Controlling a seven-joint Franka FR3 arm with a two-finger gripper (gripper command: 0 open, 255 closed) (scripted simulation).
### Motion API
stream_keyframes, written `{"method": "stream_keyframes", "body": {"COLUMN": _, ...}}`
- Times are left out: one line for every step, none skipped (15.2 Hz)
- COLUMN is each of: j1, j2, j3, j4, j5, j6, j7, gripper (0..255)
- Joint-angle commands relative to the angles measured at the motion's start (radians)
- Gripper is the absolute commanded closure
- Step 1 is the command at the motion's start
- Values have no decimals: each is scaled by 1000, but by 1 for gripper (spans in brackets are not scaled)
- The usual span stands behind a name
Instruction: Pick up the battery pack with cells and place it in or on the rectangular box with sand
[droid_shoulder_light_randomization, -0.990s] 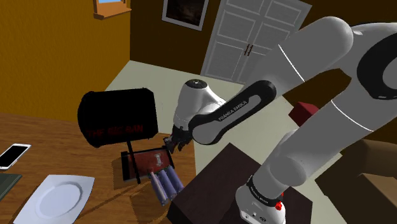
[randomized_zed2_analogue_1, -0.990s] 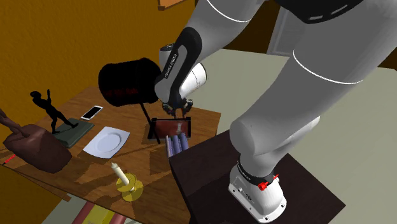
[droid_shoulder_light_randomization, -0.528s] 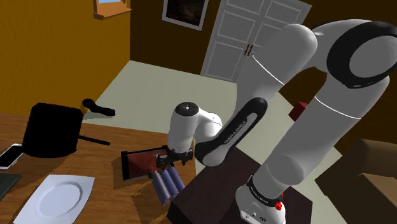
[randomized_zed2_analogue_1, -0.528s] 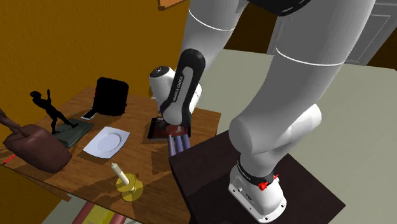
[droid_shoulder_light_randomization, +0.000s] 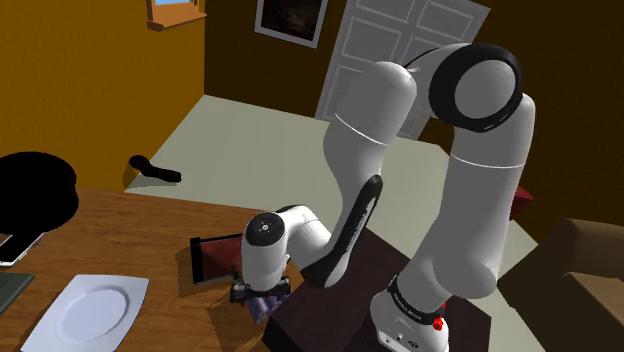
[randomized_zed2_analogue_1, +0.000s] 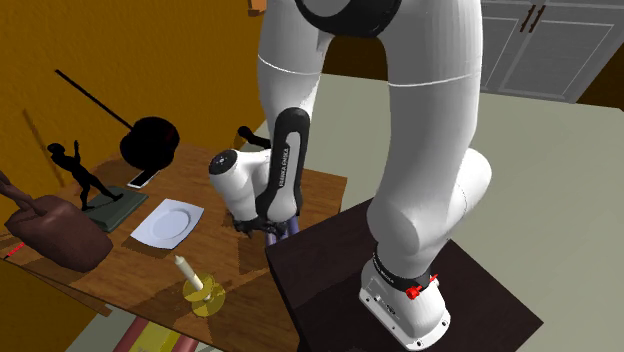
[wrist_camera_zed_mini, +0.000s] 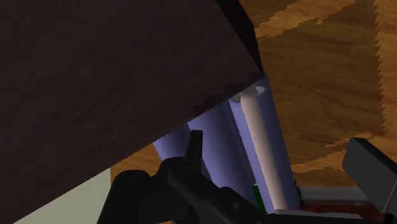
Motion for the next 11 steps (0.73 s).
{"method": "stream_keyframes", "body": {"j1": 90, "j2": 91, "j3": -52, "j4": 56, "j5": -70, "j6": -8, "j7": 159, "gripper": 0}}
{"method": "stream_keyframes", "body": {"j1": 99, "j2": 97, "j3": -58, "j4": 60, "j5": -70, "j6": -7, "j7": 166, "gripper": 0}}
{"method": "stream_keyframes", "body": {"j1": 109, "j2": 114, "j3": -73, "j4": 67, "j5": -92, "j6": 1, "j7": 183, "gripper": 0}}
{"method": "stream_keyframes", "body": {"j1": 118, "j2": 130, "j3": -88, "j4": 74, "j5": -113, "j6": 8, "j7": 199, "gripper": 0}}
{"method": "stream_keyframes", "body": {"j1": 126, "j2": 146, "j3": -101, "j4": 82, "j5": -134, "j6": 16, "j7": 216, "gripper": 0}}
{"method": "stream_keyframes", "body": {"j1": 132, "j2": 163, "j3": -113, "j4": 90, "j5": -157, "j6": 22, "j7": 233, "gripper": 0}}
{"method": "stream_keyframes", "body": {"j1": 139, "j2": 180, "j3": -125, "j4": 98, "j5": -178, "j6": 29, "j7": 250, "gripper": 0}}
{"method": "stream_keyframes", "body": {"j1": 151, "j2": 195, "j3": -141, "j4": 106, "j5": -196, "j6": 38, "j7": 264, "gripper": 0}}
{"method": "stream_keyframes", "body": {"j1": 173, "j2": 219, "j3": -170, "j4": 119, "j5": -219, "j6": 54, "j7": 284, "gripper": 0}}
{"method": "stream_keyframes", "body": {"j1": 193, "j2": 216, "j3": -187, "j4": 116, "j5": -203, "j6": 62, "j7": 274, "gripper": 0}}
{"method": "stream_keyframes", "body": {"j1": 216, "j2": 213, "j3": -207, "j4": 114, "j5": -184, "j6": 72, "j7": 262, "gripper": 0}}
